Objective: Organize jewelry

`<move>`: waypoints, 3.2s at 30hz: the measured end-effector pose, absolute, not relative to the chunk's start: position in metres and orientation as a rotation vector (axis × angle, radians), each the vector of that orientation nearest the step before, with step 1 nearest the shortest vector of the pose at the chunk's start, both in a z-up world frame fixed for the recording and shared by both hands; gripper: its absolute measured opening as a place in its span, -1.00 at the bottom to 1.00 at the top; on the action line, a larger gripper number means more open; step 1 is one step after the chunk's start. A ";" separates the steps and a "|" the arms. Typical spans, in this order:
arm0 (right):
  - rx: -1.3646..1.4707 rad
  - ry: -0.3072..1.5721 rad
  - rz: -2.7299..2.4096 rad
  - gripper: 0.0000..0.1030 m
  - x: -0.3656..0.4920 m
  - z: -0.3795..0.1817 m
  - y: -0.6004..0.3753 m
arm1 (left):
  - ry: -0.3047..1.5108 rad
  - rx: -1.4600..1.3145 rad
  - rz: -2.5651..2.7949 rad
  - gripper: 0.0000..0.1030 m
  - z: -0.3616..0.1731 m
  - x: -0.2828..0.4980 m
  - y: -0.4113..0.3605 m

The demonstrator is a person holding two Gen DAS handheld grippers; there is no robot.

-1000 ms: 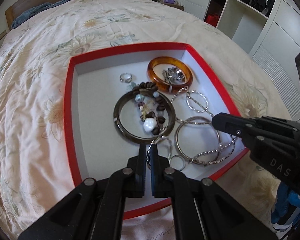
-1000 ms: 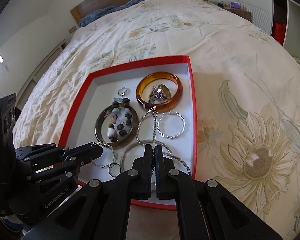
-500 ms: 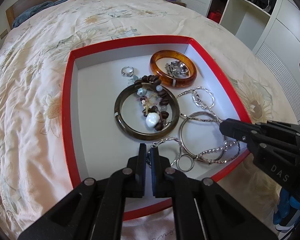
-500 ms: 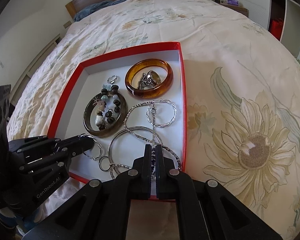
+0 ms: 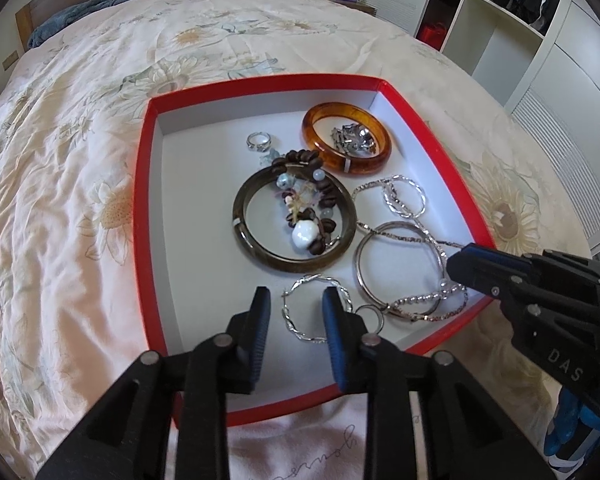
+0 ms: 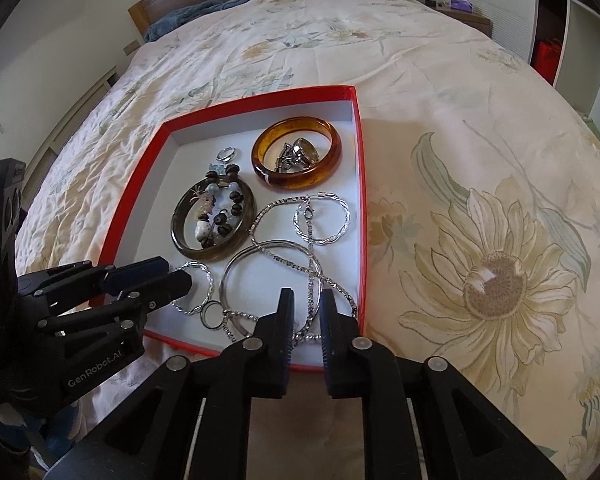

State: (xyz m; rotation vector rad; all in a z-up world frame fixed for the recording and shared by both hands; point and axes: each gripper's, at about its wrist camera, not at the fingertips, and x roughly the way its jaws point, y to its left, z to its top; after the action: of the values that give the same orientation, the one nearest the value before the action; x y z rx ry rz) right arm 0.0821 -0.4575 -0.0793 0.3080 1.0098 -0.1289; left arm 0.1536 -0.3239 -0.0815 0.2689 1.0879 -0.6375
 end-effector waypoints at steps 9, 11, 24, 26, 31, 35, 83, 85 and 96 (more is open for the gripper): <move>0.293 0.979 -0.152 -0.49 0.068 -0.058 -0.456 | 1.061 0.252 -0.637 -0.36 -0.063 0.147 -0.319; 0.290 0.973 -0.155 -0.46 0.065 -0.055 -0.456 | 1.052 0.248 -0.636 -0.30 -0.059 0.145 -0.317; 0.252 0.925 -0.165 -0.10 0.044 -0.024 -0.434 | 0.984 0.205 -0.596 -0.13 -0.021 0.133 -0.295; 0.249 0.918 -0.168 -0.06 0.041 -0.020 -0.432 | 0.974 0.195 -0.590 -0.13 -0.017 0.131 -0.292; 0.241 0.903 -0.174 -0.02 0.032 -0.009 -0.424 | 0.958 0.180 -0.571 -0.13 -0.007 0.123 -0.280; 0.224 0.888 -0.174 0.00 0.023 0.001 -0.414 | 0.945 0.183 -0.558 -0.12 0.002 0.116 -0.273; -0.015 0.687 -0.120 0.70 -0.063 0.082 -0.276 | 0.757 0.076 -0.246 -0.12 0.081 0.010 -0.092; -0.018 0.684 -0.118 0.71 -0.065 0.083 -0.274 | 0.757 0.071 -0.239 -0.12 0.082 0.008 -0.088; -0.037 0.674 -0.098 0.71 -0.075 0.086 -0.264 | 0.735 0.064 -0.229 -0.12 0.085 -0.005 -0.076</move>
State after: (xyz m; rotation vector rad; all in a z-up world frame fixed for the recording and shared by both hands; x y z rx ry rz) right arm -0.0748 -0.2639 0.0861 -0.0372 0.6743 -0.0981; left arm -0.0048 -0.0756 0.0854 0.0636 0.7346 -0.2292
